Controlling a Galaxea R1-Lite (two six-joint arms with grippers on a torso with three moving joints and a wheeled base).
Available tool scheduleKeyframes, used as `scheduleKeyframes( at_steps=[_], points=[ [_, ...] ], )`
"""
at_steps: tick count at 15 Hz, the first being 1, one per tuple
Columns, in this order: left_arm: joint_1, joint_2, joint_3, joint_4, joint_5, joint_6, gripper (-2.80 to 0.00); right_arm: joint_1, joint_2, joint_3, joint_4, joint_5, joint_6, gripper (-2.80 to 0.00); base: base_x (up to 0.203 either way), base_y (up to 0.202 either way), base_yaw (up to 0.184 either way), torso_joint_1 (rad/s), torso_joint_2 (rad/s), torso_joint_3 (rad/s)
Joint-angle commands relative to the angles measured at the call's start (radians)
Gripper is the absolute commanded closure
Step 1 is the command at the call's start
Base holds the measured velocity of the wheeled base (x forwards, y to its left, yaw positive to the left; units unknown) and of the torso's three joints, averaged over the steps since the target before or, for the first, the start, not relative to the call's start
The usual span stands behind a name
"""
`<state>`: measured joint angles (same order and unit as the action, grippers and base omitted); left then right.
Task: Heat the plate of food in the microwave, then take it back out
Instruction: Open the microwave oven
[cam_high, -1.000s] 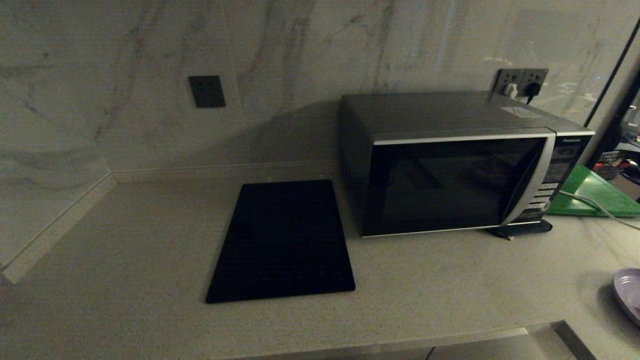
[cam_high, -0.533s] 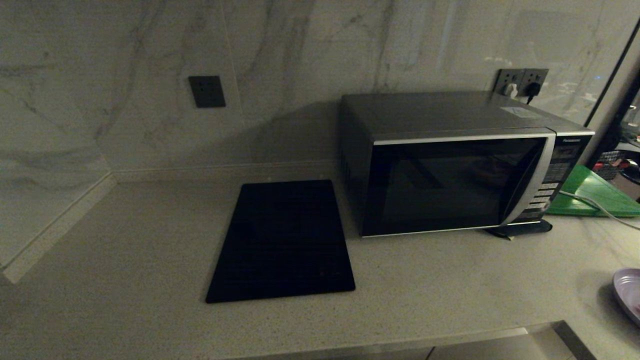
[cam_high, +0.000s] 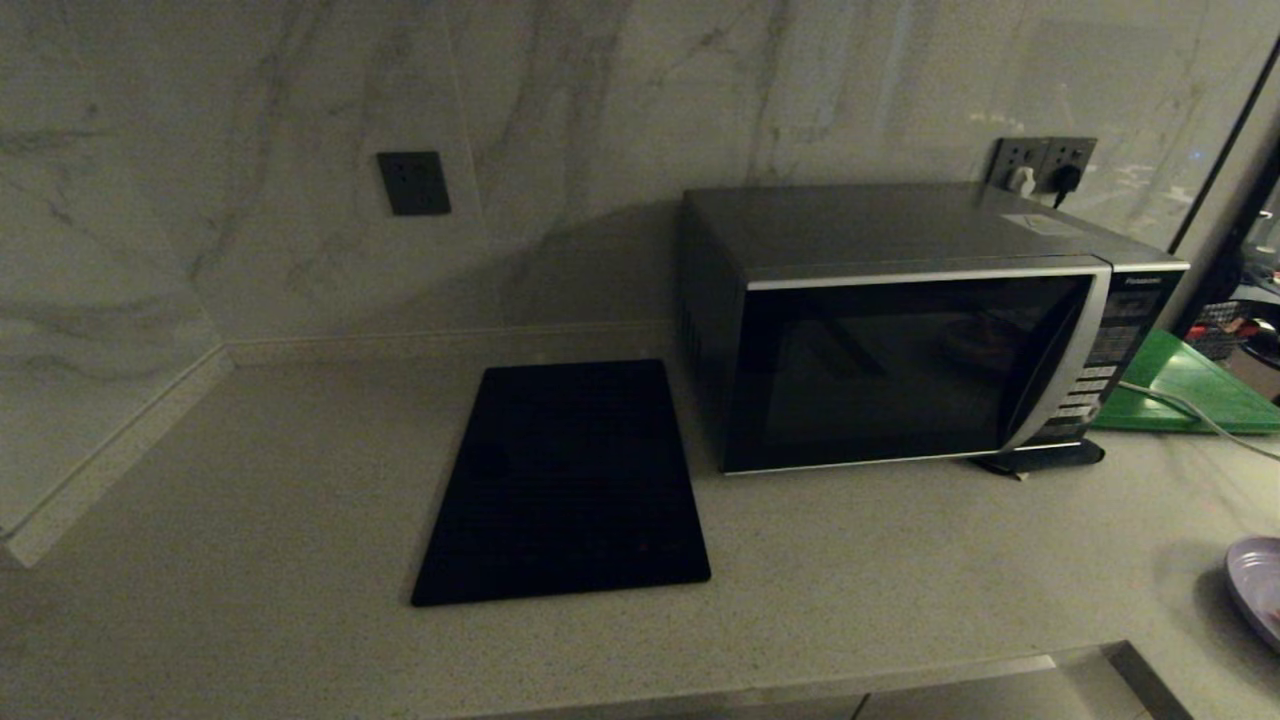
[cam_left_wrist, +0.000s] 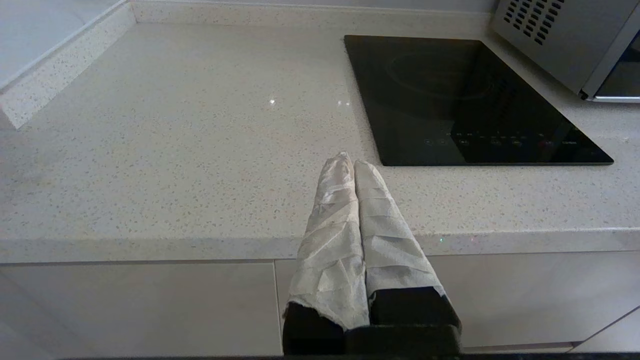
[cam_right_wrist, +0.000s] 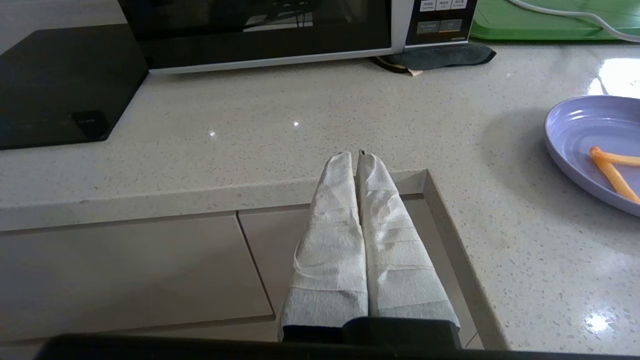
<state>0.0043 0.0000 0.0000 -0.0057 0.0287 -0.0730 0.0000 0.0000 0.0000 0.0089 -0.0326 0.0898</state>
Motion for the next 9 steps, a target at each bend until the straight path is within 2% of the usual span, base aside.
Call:
scheduleKeyframes(
  at_steps=[1, 9],
  points=[
    [0.0, 0.002, 0.0, 0.0, 0.0, -0.001, 0.0, 0.0, 0.0, 0.002, -0.001, -0.001, 0.001, 0.0, 0.0, 0.0, 0.0, 0.0, 0.0, 0.0],
    [0.0, 0.002, 0.0, 0.0, 0.0, -0.001, 0.0, 0.0, 0.0, 0.002, 0.0, 0.002, 0.0, 0.0, 0.0, 0.0, 0.0, 0.0, 0.0, 0.0]
  ],
)
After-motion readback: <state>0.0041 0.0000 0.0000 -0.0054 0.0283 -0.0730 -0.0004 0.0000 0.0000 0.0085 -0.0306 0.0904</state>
